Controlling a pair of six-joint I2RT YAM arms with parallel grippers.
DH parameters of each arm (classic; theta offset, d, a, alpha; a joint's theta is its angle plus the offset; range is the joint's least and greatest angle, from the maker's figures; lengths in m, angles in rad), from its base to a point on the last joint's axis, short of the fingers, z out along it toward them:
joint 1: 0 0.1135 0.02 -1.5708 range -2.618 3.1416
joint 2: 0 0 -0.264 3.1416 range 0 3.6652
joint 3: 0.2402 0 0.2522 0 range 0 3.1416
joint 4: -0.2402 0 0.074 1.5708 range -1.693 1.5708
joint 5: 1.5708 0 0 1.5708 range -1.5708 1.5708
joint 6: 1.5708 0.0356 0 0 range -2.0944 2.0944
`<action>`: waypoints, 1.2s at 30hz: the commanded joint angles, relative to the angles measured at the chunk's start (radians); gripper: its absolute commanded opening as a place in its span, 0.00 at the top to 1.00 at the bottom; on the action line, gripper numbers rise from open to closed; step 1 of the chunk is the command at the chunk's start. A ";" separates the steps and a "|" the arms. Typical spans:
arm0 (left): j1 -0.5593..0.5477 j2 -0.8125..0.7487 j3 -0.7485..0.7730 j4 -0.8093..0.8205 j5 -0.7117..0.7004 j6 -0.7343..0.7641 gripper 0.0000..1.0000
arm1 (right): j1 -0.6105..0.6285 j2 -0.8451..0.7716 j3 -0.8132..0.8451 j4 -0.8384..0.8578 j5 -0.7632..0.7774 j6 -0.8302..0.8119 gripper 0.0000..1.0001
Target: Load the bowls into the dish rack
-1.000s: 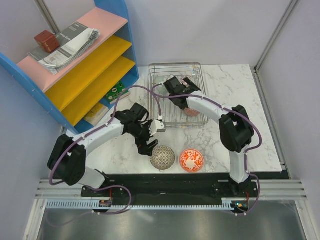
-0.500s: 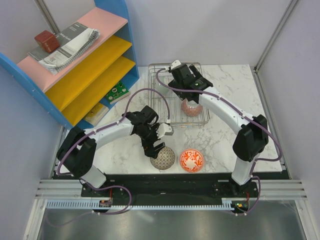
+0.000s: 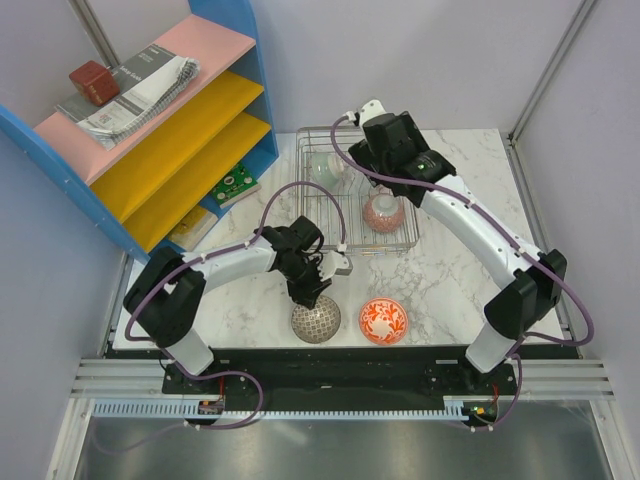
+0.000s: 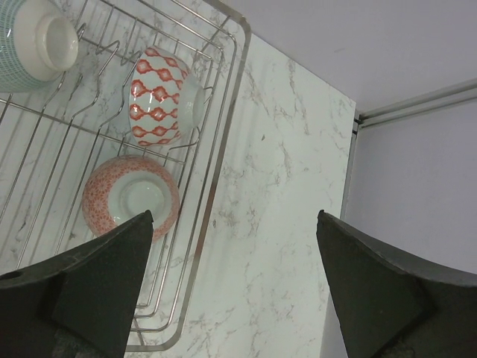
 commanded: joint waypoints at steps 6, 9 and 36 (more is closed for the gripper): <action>-0.005 -0.006 0.019 -0.001 0.014 0.000 0.98 | -0.026 -0.069 0.067 0.014 -0.002 0.009 0.02; -0.005 -0.021 0.022 -0.027 0.027 0.023 0.98 | -0.037 -0.074 0.084 0.014 -0.017 0.023 0.02; 0.346 -0.288 0.367 -0.072 0.289 0.187 0.98 | -0.230 -0.092 0.035 0.028 -1.114 0.452 0.02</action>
